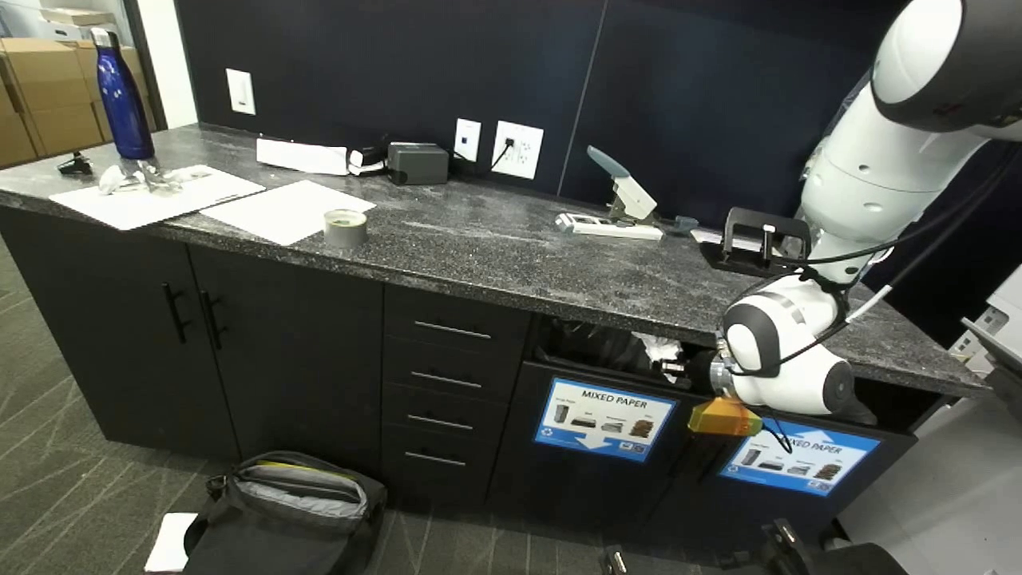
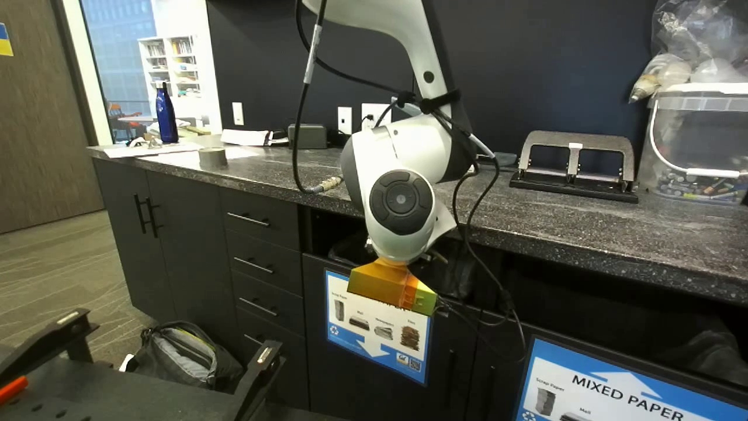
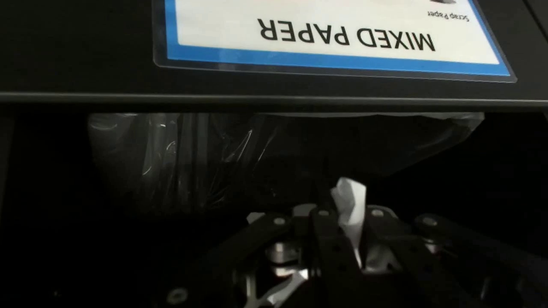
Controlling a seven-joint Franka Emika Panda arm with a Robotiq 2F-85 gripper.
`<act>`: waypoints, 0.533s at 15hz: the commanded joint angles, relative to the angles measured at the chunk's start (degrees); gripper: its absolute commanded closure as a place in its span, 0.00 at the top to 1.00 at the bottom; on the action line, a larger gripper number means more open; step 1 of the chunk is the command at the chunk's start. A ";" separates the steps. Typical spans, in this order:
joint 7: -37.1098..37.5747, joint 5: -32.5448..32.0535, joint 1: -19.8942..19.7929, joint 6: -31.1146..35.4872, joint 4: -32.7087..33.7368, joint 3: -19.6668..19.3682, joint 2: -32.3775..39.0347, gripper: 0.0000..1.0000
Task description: Put all the white pieces of papers in the left bin
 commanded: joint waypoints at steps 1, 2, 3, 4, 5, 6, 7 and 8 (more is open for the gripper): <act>-5.04 0.00 -3.67 0.85 1.73 3.72 0.68 0.11; -6.32 0.00 -3.56 1.81 2.08 4.32 1.28 0.10; -7.95 0.03 -3.23 3.01 2.58 4.72 2.17 0.10; -8.53 0.06 -2.98 4.20 2.98 5.26 2.81 0.10; -9.58 0.06 -2.60 5.21 3.44 5.45 3.36 0.09; -5.41 0.03 3.61 3.89 4.15 0.38 4.73 0.10; -5.38 0.08 4.23 3.69 4.49 0.10 5.20 0.10; -4.95 0.08 5.25 3.71 5.17 -0.66 5.61 0.11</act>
